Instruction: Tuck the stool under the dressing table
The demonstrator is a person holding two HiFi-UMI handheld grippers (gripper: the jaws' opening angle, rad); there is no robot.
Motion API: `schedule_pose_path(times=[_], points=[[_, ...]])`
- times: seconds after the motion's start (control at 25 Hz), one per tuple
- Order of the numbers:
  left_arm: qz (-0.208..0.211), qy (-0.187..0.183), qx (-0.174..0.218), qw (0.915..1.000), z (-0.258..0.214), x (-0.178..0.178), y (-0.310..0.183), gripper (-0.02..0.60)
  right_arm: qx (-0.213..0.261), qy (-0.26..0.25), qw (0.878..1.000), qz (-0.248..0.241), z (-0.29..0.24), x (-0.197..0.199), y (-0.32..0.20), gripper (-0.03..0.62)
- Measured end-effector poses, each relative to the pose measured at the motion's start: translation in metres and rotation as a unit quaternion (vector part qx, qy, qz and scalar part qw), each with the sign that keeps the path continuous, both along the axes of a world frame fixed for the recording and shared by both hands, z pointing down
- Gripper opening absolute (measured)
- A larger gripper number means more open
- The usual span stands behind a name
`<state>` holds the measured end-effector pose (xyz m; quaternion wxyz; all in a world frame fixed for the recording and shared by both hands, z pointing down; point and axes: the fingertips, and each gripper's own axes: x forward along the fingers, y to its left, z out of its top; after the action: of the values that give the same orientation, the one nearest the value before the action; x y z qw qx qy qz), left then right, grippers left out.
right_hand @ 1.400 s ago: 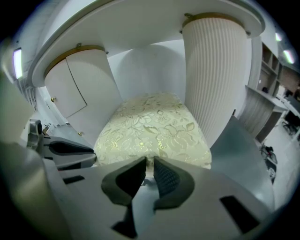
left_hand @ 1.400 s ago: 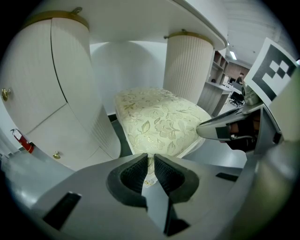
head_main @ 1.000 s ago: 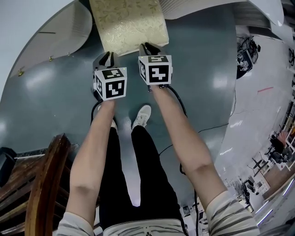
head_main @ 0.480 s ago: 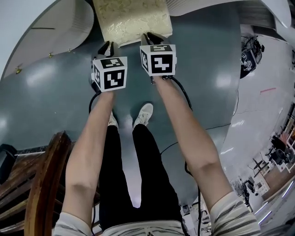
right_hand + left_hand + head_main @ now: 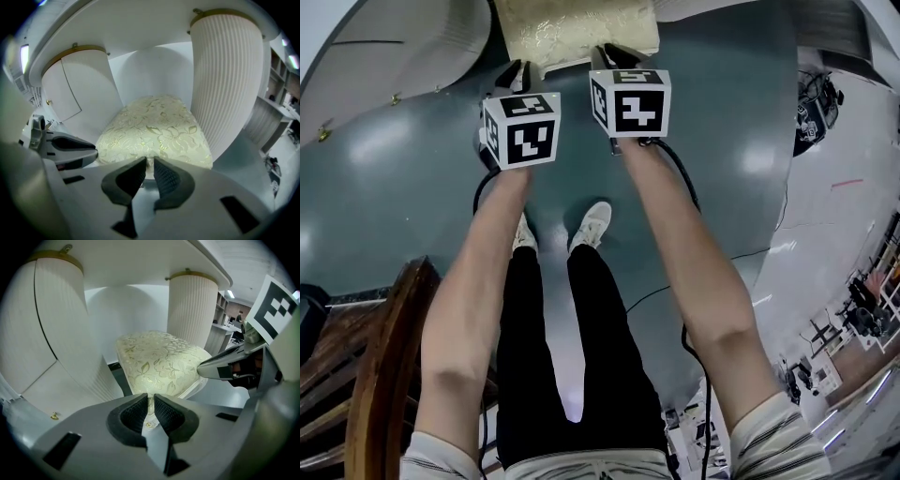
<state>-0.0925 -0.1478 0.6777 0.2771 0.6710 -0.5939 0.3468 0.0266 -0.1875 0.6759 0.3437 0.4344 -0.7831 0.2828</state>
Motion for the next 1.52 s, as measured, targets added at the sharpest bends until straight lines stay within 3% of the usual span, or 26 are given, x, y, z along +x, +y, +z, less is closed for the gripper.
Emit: schedule_pose_path(times=[0.8, 1.52], points=[[-0.028, 0.009, 0.014, 0.9995, -0.002, -0.007, -0.032, 0.038, 0.014, -0.003, 1.000, 0.004, -0.002, -0.006, -0.033, 0.060], [-0.023, 0.011, 0.020, 0.9995, -0.003, -0.013, -0.065, 0.038, 0.022, -0.003, 1.000, 0.001, -0.003, -0.013, -0.068, 0.060]])
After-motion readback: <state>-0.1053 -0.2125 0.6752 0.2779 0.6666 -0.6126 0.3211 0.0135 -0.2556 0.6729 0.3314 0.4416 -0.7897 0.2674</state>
